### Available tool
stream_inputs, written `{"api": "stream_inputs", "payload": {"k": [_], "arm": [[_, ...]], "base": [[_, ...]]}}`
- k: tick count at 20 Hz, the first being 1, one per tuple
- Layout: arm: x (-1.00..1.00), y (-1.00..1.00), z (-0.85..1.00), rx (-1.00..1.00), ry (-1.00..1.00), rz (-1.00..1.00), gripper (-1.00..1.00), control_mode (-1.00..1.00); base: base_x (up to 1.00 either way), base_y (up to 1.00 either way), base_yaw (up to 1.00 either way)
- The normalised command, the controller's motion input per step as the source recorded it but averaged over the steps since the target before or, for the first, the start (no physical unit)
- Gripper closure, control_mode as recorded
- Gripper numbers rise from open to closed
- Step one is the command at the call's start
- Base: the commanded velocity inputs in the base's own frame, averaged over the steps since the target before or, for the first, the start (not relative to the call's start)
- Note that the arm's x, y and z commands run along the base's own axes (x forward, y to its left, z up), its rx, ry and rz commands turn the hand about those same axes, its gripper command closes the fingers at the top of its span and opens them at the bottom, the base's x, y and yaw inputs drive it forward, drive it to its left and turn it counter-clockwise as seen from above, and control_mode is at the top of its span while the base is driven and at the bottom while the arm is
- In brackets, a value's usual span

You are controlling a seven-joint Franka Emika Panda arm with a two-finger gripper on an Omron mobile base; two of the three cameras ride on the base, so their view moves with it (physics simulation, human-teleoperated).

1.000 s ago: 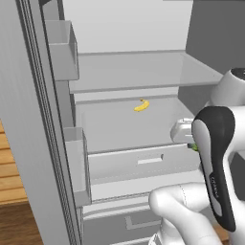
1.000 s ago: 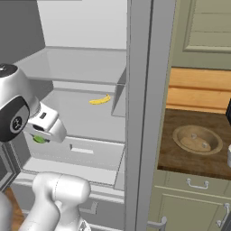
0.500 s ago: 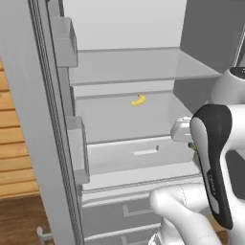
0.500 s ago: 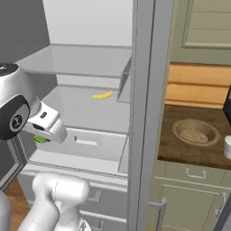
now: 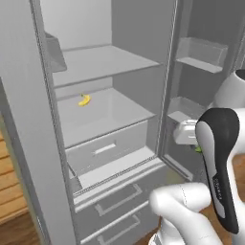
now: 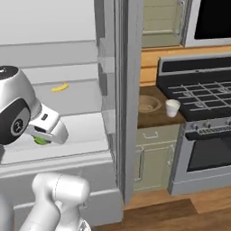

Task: Grab a lemon wedge from the fridge and one ice cube from the ice bowl, and put them in the glass of lemonade.

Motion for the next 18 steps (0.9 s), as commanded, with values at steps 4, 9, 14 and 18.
{"api": "stream_inputs", "payload": {"k": [4, 9, 14, 18], "arm": [[0.00, 0.00, 0.00, 0.00, 0.00, 0.00, 1.00, 1.00], [0.00, 0.00, 0.00, 0.00, 0.00, 0.00, 1.00, 1.00], [0.00, 0.00, 0.00, 0.00, 0.00, 0.00, 1.00, 1.00], [0.00, 0.00, 0.00, 0.00, 0.00, 0.00, 1.00, 1.00]], "base": [[-0.04, 0.00, -0.92], [0.00, -0.08, -0.94], [0.00, -0.60, -0.79], [0.03, -0.98, -0.63]]}}
